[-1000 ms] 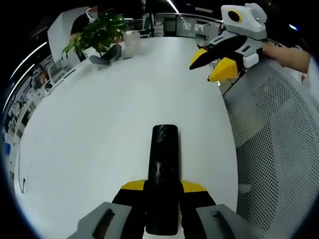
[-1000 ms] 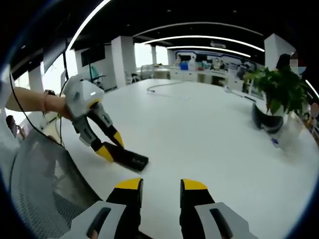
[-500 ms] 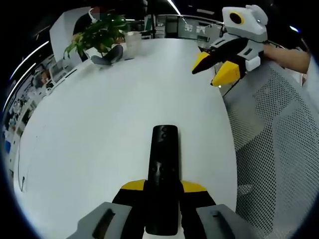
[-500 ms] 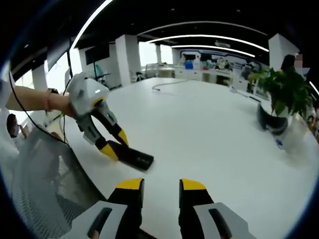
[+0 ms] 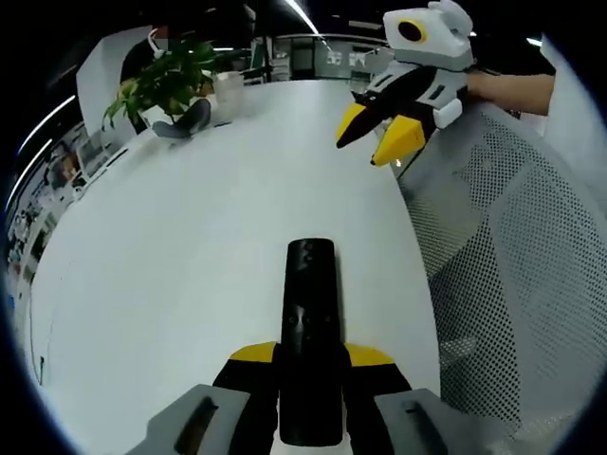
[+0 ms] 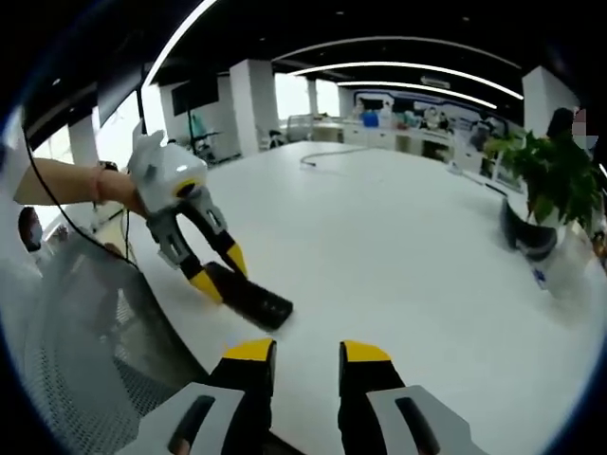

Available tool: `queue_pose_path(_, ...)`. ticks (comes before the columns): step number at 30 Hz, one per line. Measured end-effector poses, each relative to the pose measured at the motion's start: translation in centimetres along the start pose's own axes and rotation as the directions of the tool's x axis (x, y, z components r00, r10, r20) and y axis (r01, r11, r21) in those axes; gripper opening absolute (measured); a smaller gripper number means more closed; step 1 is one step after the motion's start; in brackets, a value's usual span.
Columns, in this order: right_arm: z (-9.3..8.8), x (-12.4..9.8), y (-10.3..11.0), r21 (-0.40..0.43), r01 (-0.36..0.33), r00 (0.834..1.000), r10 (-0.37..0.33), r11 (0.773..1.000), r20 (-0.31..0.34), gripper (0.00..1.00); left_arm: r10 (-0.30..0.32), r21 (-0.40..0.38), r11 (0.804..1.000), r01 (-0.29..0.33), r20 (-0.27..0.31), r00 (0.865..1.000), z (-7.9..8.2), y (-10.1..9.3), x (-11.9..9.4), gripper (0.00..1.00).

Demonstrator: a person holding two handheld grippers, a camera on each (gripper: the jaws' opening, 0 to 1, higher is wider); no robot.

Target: Press the specified remote control buttons in sequence, fully releasing each button before pressing the next.

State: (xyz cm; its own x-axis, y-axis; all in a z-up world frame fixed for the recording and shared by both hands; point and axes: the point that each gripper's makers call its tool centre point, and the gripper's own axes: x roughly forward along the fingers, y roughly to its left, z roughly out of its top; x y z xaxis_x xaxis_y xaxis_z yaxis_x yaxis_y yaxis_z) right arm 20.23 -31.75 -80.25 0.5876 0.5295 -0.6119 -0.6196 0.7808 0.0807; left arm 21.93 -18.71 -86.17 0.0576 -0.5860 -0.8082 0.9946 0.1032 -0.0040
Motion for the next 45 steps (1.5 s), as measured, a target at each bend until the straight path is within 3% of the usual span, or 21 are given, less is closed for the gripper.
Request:
queue_pose_path(9, -0.2, 0.1, 0.2, 0.002, -0.006, 1.0, 0.006, 1.0, -0.011, 0.24, 0.024, -0.036, 0.999, -0.023, 0.019, 1.0, -2.1, -0.1, -1.8, 0.24)
queue_pose_path(19, -0.3, 0.2, 0.3, -0.007, -0.011, 1.0, 0.011, 1.0, -0.026, 0.23, -0.003, 0.017, 1.0, 0.004, -0.04, 0.999, -2.0, -0.4, -1.6, 0.24)
queue_pose_path(38, -0.7, 0.3, 0.7, -0.023, -0.029, 0.998, 0.028, 0.999, -0.05, 0.2, -0.027, 0.048, 0.998, 0.029, -0.047, 0.999, -1.9, -2.0, -1.3, 0.24)
queue_pose_path(45, -1.0, 0.4, 1.2, -0.039, -0.052, 0.996, 0.05, 0.998, -0.071, 0.19, -0.021, 0.044, 0.999, 0.024, -0.077, 0.997, -1.9, -2.3, -1.2, 0.24)
